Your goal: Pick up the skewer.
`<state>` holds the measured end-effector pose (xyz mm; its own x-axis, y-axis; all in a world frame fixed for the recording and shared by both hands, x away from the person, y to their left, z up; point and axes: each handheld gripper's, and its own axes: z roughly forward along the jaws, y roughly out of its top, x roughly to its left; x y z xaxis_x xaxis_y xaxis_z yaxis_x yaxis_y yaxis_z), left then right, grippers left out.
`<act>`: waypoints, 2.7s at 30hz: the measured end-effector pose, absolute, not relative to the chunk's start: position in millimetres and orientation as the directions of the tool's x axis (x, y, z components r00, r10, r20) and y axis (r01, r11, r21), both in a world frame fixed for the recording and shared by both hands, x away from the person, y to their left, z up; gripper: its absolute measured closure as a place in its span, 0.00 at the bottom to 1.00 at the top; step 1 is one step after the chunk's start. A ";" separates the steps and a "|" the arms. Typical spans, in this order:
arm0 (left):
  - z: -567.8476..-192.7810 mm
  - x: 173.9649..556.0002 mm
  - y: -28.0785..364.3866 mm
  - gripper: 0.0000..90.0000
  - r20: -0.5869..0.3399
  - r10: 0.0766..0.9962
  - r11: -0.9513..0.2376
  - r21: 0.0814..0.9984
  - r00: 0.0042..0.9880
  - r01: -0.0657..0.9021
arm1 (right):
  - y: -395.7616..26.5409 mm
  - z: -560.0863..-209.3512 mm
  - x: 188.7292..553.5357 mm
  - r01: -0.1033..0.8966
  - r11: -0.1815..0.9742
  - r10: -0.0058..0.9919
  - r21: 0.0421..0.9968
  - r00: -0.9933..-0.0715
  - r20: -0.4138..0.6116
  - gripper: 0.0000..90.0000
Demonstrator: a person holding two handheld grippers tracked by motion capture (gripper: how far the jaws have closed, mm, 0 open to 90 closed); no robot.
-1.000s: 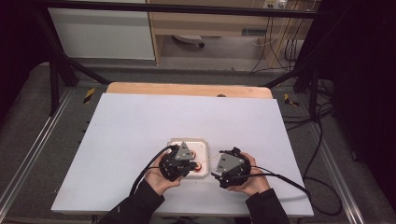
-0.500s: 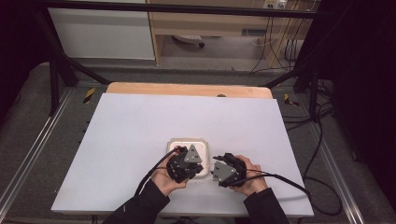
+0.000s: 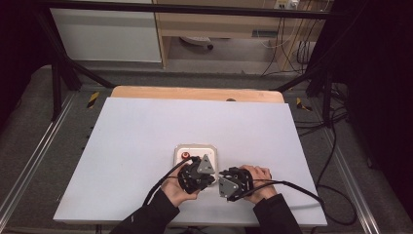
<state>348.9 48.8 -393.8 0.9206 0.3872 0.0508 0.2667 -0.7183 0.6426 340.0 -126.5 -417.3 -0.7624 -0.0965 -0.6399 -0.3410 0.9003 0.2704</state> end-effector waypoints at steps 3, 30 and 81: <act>-393.9 348.8 49.2 0.98 0.050 0.387 -0.717 0.644 0.921 0.266 | -126.0 -418.0 339.5 -0.349 0.899 -0.109 0.263 -0.763 -0.638 0.94; -401.8 365.5 45.9 0.97 -0.040 0.401 -0.784 0.503 0.915 0.365 | -109.7 -415.0 335.3 -0.453 0.890 -0.306 0.047 -0.672 -0.674 0.98; -419.9 330.2 174.9 0.98 -0.028 0.630 -0.506 0.743 0.776 0.438 | -148.4 -396.4 377.2 0.517 0.545 0.669 0.660 -0.742 0.029 0.01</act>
<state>330.2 174.9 -419.9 0.7758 0.6304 -0.0282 0.4380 -0.5059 0.7431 377.2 -148.4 -396.4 -0.7425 0.6692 0.0295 0.5172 0.5447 0.6601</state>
